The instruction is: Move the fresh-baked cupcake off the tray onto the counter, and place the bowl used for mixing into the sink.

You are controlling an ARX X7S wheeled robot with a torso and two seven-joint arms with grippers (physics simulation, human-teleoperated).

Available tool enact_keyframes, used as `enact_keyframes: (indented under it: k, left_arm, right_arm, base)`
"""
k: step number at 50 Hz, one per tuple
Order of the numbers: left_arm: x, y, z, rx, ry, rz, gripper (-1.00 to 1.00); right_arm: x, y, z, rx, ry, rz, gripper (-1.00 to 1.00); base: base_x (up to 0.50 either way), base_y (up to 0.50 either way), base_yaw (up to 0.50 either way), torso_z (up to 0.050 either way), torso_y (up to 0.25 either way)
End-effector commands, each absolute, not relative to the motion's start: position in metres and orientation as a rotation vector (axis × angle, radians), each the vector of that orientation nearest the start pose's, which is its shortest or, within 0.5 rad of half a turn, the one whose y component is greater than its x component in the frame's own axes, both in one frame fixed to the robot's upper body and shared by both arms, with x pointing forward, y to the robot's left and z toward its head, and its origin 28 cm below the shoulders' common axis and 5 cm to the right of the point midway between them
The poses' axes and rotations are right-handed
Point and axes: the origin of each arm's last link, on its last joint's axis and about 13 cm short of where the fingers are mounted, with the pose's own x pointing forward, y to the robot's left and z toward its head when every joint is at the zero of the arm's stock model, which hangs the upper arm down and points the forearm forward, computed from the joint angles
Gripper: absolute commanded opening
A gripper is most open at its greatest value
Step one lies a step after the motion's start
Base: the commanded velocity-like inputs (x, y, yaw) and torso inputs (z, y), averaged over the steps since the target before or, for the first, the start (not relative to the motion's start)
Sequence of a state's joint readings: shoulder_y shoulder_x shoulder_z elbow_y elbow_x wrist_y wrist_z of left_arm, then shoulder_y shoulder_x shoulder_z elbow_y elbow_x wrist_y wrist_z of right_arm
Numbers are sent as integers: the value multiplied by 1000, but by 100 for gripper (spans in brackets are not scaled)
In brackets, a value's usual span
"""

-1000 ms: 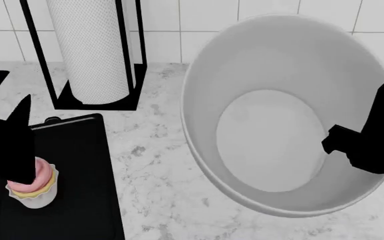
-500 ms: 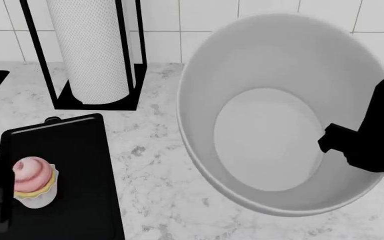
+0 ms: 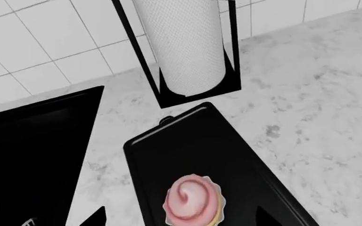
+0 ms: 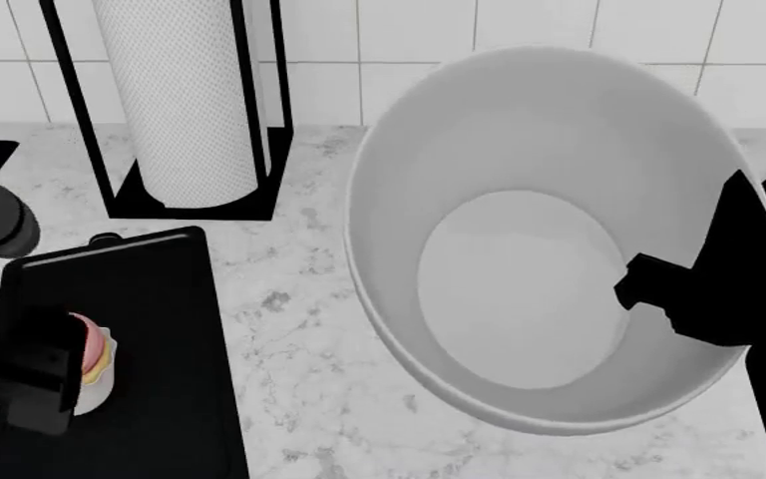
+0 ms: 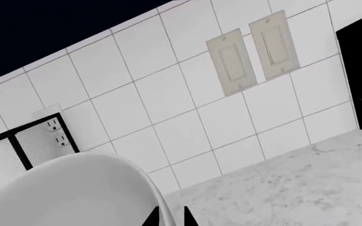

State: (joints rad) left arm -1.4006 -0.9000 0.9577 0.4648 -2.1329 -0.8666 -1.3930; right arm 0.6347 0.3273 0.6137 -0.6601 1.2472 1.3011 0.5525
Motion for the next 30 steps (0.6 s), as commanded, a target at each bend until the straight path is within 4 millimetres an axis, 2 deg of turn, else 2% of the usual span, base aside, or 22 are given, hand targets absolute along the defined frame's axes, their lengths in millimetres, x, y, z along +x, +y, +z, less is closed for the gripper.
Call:
enact_keyframes:
  k: [1, 13, 22, 30]
  left_arm:
    - [229, 222, 270, 267, 482, 1, 100]
    - [250, 216, 252, 269, 558, -48, 100]
    - [254, 219, 252, 271, 542, -9, 100]
    - [260, 222, 241, 262, 566, -1, 100]
  right_arm:
    - [213, -173, 241, 386, -129, -56, -100]
    - [216, -173, 241, 379, -123, -53, -100]
    - [214, -173, 242, 380, -128, -53, -100]
    - [215, -172, 241, 377, -124, -54, -100]
  base:
    - [0, 0, 0, 0, 0]
    - [0, 0, 0, 0, 1]
    - [0, 0, 0, 0, 0]
    - [0, 0, 0, 0, 0]
